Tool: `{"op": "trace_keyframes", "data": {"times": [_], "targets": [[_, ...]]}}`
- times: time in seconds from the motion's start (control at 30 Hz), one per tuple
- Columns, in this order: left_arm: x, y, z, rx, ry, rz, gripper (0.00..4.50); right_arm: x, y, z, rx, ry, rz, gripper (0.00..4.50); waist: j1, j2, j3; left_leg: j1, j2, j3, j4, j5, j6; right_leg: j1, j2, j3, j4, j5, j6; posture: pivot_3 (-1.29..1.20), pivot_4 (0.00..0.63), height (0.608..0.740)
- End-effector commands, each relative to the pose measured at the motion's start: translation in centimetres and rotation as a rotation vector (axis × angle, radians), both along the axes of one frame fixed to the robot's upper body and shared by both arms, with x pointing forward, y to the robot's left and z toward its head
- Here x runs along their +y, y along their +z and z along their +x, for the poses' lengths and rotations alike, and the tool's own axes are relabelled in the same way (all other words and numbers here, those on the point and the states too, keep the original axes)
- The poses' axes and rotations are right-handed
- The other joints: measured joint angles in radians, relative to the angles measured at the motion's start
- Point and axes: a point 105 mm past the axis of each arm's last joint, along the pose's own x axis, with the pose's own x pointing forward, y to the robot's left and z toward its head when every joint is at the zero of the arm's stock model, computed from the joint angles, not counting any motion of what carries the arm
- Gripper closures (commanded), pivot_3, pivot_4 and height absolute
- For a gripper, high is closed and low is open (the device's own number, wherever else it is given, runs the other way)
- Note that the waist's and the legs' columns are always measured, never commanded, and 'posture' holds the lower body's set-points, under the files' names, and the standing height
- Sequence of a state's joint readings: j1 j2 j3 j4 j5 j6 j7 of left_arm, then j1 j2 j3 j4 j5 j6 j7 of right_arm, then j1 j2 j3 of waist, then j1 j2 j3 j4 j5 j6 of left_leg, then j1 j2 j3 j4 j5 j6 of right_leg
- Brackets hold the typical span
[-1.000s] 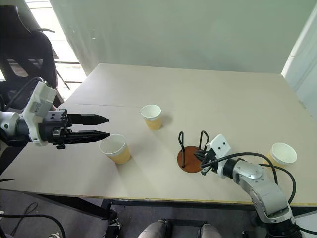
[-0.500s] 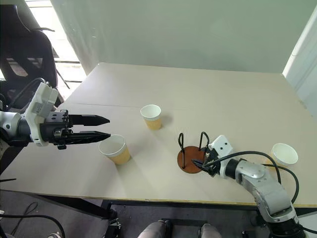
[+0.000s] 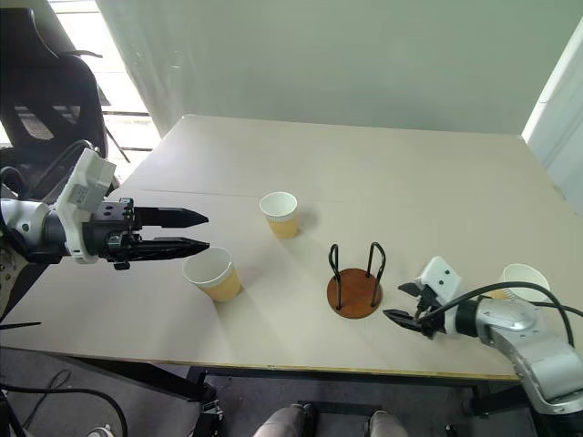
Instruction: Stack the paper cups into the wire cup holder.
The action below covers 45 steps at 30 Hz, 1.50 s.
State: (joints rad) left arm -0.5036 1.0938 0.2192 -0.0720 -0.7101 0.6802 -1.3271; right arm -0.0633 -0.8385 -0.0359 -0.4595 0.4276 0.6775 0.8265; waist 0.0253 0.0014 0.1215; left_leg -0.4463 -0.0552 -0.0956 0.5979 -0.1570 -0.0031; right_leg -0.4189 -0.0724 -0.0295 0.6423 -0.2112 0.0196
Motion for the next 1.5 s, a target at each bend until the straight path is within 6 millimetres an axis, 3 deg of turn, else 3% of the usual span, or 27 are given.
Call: {"op": "trace_keyframes", "data": {"times": [0.03, 0.3, 0.43, 0.53, 0.63, 0.87, 1.5], "targets": [[0.1, 0.7, 0.3, -0.04, -0.007, -0.001, 1.69, -2.5, 1.9, -0.4, -0.041, 0.003, -0.069, 1.38, 0.002, 0.0, 0.0, 0.0, 0.0, 0.0, 0.0, 0.0, 0.0, 0.0, 0.0, 0.0, 0.0, 0.0, 0.0, 0.0, 0.15, 0.74], [-0.4, 0.6, 0.8, -0.039, -0.032, -0.022, 1.69, -6.1, 6.9, -2.3, -0.07, 0.013, -0.178, 1.38, 0.002, 0.0, 0.0, -0.002, 0.0, 0.001, 0.0, 0.0, 0.0, 0.0, 0.0, 0.0, 0.0, -0.002, 0.003, 0.0, 0.15, 0.74], [-0.3, 0.5, 0.7, -0.035, -0.037, -0.026, 1.69, -8.0, 9.4, -2.1, -0.125, -0.028, -0.255, 1.38, -0.003, 0.0, 0.0, -0.005, 0.0, 0.001, 0.0, 0.0, 0.0, 0.0, 0.0, 0.0, -0.001, -0.003, 0.005, 0.0, 0.15, 0.74], [-0.3, 0.4, 0.7, -0.032, -0.039, -0.03, 1.69, -9.3, 10.1, -1.9, -0.137, -0.062, -0.304, 1.38, -0.002, 0.0, 0.0, -0.004, 0.0, 0.001, 0.001, 0.001, 0.001, 0.0, 0.0, 0.0, -0.002, -0.003, 0.006, 0.0, 0.15, 0.74], [-0.4, 0.1, 0.6, -0.024, -0.042, -0.034, 1.69, -12.0, 9.8, -1.3, -0.113, -0.13, -0.397, 1.38, -0.001, 0.0, 0.0, -0.005, 0.0, 0.002, 0.002, 0.001, 0.002, 0.0, 0.0, 0.0, -0.002, -0.003, 0.007, 0.0, 0.15, 0.74], [-0.1, -0.1, 0.0, -0.015, -0.02, -0.034, 1.69, -15.1, 8.1, -1.5, -0.034, -0.149, -0.52, 1.38, 0.002, 0.0, 0.0, -0.005, -0.001, 0.002, 0.003, 0.0, 0.006, 0.0, 0.0, 0.0, -0.002, -0.001, 0.011, 0.0, 0.15, 0.74], [0.1, -0.1, -0.5, -0.015, 0.008, -0.031, 1.69, -16.0, 3.8, -0.7, 0.05, -0.145, -0.558, 1.38, 0.001, 0.0, 0.0, -0.006, -0.001, 0.002, 0.011, 0.001, 0.008, 0.002, 0.0, 0.001, 0.0, 0.001, 0.012, 0.0, 0.15, 0.74]]}}
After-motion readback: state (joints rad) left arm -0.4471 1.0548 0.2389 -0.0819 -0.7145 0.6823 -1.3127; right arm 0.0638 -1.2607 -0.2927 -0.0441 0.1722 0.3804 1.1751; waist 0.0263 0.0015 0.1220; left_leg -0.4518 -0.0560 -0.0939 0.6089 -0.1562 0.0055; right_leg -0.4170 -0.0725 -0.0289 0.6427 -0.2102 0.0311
